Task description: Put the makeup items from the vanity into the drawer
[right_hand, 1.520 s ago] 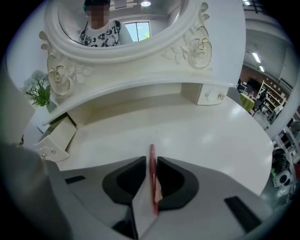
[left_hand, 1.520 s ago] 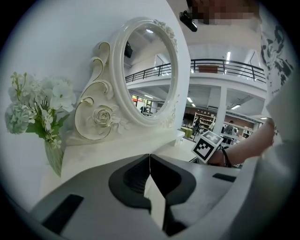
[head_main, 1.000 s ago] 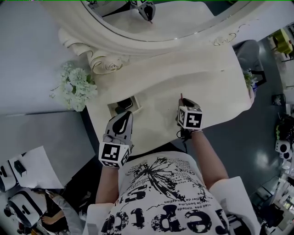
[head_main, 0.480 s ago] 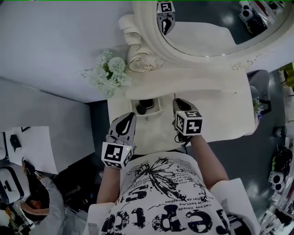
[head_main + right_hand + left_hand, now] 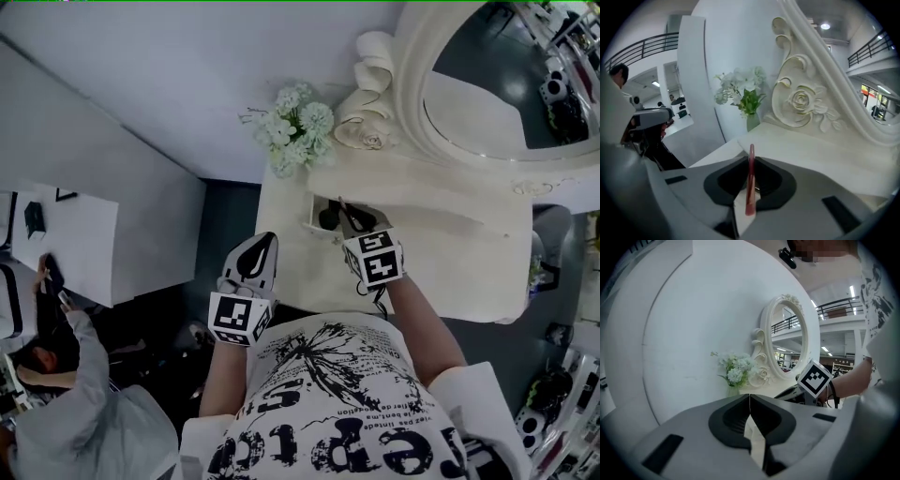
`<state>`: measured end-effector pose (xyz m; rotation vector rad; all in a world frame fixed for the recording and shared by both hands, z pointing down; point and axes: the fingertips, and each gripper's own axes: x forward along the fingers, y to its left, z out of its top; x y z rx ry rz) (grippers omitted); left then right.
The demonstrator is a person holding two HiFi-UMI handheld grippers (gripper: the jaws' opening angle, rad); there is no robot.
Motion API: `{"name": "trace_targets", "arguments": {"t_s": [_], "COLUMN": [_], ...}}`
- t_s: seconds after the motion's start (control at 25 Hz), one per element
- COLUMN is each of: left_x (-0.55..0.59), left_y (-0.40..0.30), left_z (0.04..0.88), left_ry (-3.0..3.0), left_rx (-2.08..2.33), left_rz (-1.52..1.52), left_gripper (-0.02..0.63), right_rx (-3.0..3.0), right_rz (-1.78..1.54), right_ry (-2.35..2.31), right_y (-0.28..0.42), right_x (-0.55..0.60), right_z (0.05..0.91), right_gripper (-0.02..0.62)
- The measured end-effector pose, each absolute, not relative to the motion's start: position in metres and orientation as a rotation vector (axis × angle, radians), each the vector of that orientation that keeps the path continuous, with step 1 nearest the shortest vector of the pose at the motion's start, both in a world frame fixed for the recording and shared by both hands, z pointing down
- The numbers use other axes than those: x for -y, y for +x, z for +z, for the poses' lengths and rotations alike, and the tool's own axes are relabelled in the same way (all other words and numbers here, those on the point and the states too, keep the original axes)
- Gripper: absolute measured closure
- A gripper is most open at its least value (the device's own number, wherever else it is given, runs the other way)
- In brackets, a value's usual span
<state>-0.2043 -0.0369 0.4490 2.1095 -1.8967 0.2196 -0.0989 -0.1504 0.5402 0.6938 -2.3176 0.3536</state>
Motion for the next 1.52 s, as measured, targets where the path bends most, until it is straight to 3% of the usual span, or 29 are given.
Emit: {"name": "trace_targets", "arguments": {"t_s": [0.36, 0.52, 0.96, 1.24, 1.52], "left_x": [0.015, 0.016, 0.035, 0.052, 0.078], "left_y": [-0.225, -0.226, -0.212, -0.194, -0.175], "left_z": [0.456, 0.457, 0.449, 0.439, 0.418], "left_ry": [1.991, 1.990, 2.089, 2.207, 2.360], "left_rx": [1.982, 1.983, 1.921, 1.851, 1.775], "left_rz": [0.214, 0.214, 0.222, 0.228, 0.239], "left_gripper": [0.586, 0.586, 0.586, 0.586, 0.586], "right_rx": [2.286, 2.297, 2.356, 2.477, 2.601], "right_rz": [0.354, 0.397, 0.474, 0.415, 0.275], "right_ry": [0.624, 0.626, 0.757, 0.858, 1.010], "right_y": [-0.121, -0.123, -0.099, -0.073, -0.044], "right_x": [0.145, 0.145, 0.157, 0.156, 0.157], "right_z": [0.558, 0.558, 0.528, 0.488, 0.440], "right_gripper": [0.538, 0.454, 0.454, 0.553, 0.577]}}
